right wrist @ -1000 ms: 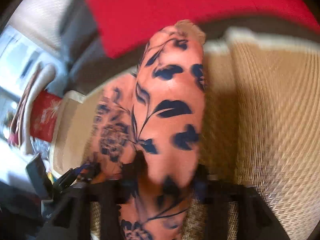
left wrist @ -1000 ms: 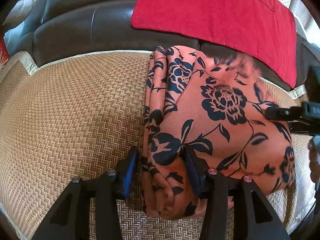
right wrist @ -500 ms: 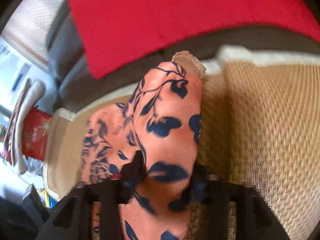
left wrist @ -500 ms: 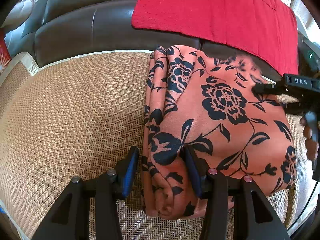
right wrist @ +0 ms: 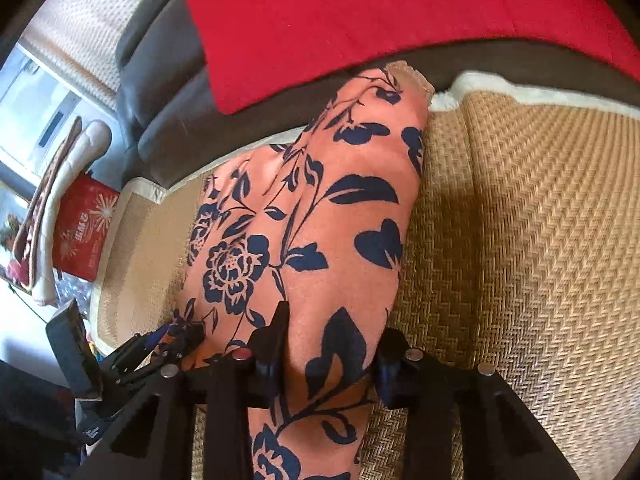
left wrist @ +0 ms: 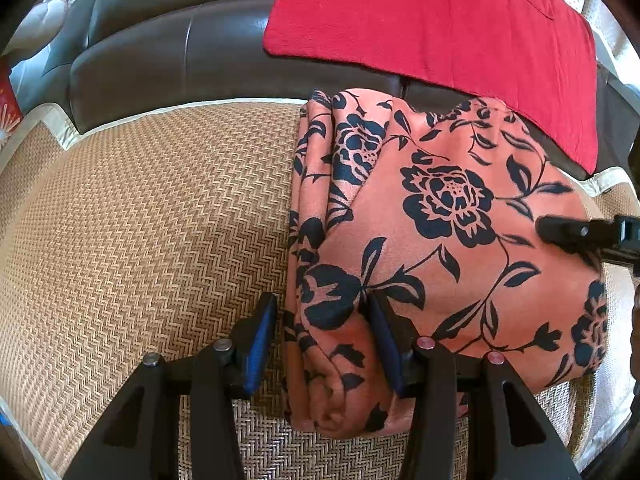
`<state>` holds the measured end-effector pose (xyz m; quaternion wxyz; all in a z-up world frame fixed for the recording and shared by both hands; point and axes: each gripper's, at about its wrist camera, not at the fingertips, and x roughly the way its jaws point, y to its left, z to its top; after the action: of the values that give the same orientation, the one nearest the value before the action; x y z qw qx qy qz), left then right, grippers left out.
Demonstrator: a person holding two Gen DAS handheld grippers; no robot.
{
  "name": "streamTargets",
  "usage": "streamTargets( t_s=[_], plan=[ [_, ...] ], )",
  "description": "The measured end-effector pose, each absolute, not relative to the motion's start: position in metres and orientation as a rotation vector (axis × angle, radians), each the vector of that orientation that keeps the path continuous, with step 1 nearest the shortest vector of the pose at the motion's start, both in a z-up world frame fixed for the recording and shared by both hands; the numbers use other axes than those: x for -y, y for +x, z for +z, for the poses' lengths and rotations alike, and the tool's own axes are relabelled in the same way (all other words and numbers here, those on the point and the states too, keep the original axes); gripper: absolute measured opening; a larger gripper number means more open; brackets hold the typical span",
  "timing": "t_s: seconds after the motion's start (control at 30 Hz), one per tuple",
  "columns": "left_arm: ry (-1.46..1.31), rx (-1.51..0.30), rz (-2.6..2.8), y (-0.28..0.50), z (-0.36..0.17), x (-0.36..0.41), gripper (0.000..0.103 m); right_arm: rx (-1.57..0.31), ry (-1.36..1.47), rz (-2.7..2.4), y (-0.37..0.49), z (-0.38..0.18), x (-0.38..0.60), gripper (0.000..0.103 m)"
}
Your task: Fold small clothes
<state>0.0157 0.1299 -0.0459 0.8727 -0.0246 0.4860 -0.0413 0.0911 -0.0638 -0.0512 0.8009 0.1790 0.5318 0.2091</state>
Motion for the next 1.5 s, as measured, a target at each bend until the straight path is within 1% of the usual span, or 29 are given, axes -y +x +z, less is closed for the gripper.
streamTargets(
  t_s=[0.03, 0.07, 0.13, 0.23, 0.3, 0.33, 0.37, 0.4, 0.47, 0.53, 0.6, 0.67, 0.7, 0.73, 0.77, 0.8, 0.83, 0.9, 1.0, 1.1, 1.13, 1.17, 1.2, 1.23, 1.3, 1.37, 1.4, 1.43, 1.5],
  plan=[
    [-0.064, -1.018, -0.090, 0.016, -0.044, -0.131, 0.050, -1.162, 0.393, 0.440, 0.091, -0.057, 0.067, 0.056],
    [-0.076, -1.020, -0.096, 0.016, -0.041, -0.133, 0.050, -1.194, 0.431, 0.426, 0.091, -0.068, 0.071, 0.063],
    [-0.107, -1.003, -0.087, 0.011, -0.030, -0.140, 0.050, -1.197, 0.546, 0.441, 0.087, -0.081, 0.084, 0.072],
    [-0.171, -0.945, -0.106, 0.006, -0.019, -0.151, 0.056, -1.158, 0.623, 0.466, 0.082, -0.083, 0.093, 0.084],
    [-0.145, -0.993, -0.102, 0.010, -0.032, -0.149, 0.056, -1.168, 0.638, 0.485, 0.083, -0.085, 0.096, 0.084],
    [-0.129, -1.026, -0.102, 0.012, -0.043, -0.147, 0.056, -1.182, 0.624, 0.497, 0.086, -0.087, 0.093, 0.080],
    [-0.129, -1.015, -0.105, 0.011, -0.046, -0.147, 0.057, -1.171, 0.578, 0.509, 0.088, -0.084, 0.089, 0.070],
    [-0.122, -1.004, -0.101, 0.010, -0.046, -0.146, 0.057, -1.180, 0.531, 0.509, 0.097, -0.082, 0.080, 0.046],
    [-0.120, -1.014, -0.093, 0.012, -0.044, -0.144, 0.056, -1.197, 0.436, 0.482, 0.102, -0.078, 0.070, 0.040],
    [-0.116, -1.021, -0.104, 0.014, -0.045, -0.142, 0.056, -1.163, 0.369, 0.479, 0.101, -0.061, 0.062, 0.035],
    [-0.114, -1.033, -0.127, 0.018, -0.044, -0.133, 0.056, -1.103, 0.276, 0.456, 0.093, -0.043, 0.056, 0.035],
    [-0.098, -1.038, -0.134, 0.018, -0.044, -0.124, 0.056, -1.095, 0.232, 0.426, 0.089, -0.042, 0.057, 0.036],
    [-0.094, -1.040, -0.133, 0.018, -0.044, -0.121, 0.056, -1.128, 0.248, 0.411, 0.093, -0.052, 0.060, 0.039],
    [-0.090, -1.045, -0.133, 0.018, -0.042, -0.118, 0.056, -1.161, 0.269, 0.400, 0.099, -0.059, 0.059, 0.049],
    [-0.095, -1.044, -0.130, 0.018, -0.040, -0.119, 0.056, -1.180, 0.316, 0.408, 0.103, -0.067, 0.057, 0.053],
    [-0.109, -1.034, -0.126, 0.016, -0.036, -0.121, 0.056, -1.180, 0.370, 0.426, 0.103, -0.064, 0.067, 0.064],
    [-0.133, -1.014, -0.128, 0.016, -0.031, -0.125, 0.056, -1.182, 0.414, 0.449, 0.104, -0.064, 0.072, 0.071],
    [-0.180, -0.996, -0.138, 0.026, -0.020, -0.133, 0.056, -1.154, 0.487, 0.478, 0.108, -0.059, 0.081, 0.076],
    [-0.179, -0.994, -0.140, 0.055, -0.009, -0.138, 0.055, -1.151, 0.574, 0.472, 0.129, -0.058, 0.088, 0.077],
    [-0.229, -1.086, -0.213, 0.100, -0.016, -0.131, 0.055, -1.212, 0.641, 0.464, 0.158, -0.073, 0.088, 0.077],
    [-0.240, -1.111, -0.225, 0.110, -0.021, -0.129, 0.055, -1.217, 0.660, 0.475, 0.163, -0.076, 0.088, 0.075],
    [-0.255, -1.137, -0.224, 0.119, -0.027, -0.127, 0.050, -1.228, 0.649, 0.493, 0.170, -0.077, 0.083, 0.071],
    [-0.264, -1.139, -0.219, 0.124, -0.028, -0.125, 0.030, -1.213, 0.572, 0.482, 0.173, -0.070, 0.077, 0.050],
    [-0.268, -1.129, -0.221, 0.131, -0.029, -0.126, 0.021, -1.181, 0.468, 0.475, 0.173, -0.058, 0.068, 0.043],
    [-0.297, -1.140, -0.204, 0.141, -0.042, -0.129, 0.018, -1.121, 0.327, 0.472, 0.169, -0.038, 0.053, 0.042],
    [-0.363, -1.136, -0.208, 0.141, -0.052, -0.134, 0.018, -1.124, 0.234, 0.428, 0.170, -0.043, 0.045, 0.042],
    [-0.369, -1.127, -0.210, 0.139, -0.049, -0.135, 0.019, -1.154, 0.223, 0.404, 0.174, -0.052, 0.044, 0.047],
    [-0.354, -1.117, -0.210, 0.134, -0.044, -0.135, 0.020, -1.165, 0.249, 0.396, 0.178, -0.058, 0.039, 0.058],
    [-0.303, -1.095, -0.209, 0.120, -0.032, -0.136, 0.022, -1.156, 0.394, 0.418, 0.174, -0.060, 0.054, 0.073]
  ],
)
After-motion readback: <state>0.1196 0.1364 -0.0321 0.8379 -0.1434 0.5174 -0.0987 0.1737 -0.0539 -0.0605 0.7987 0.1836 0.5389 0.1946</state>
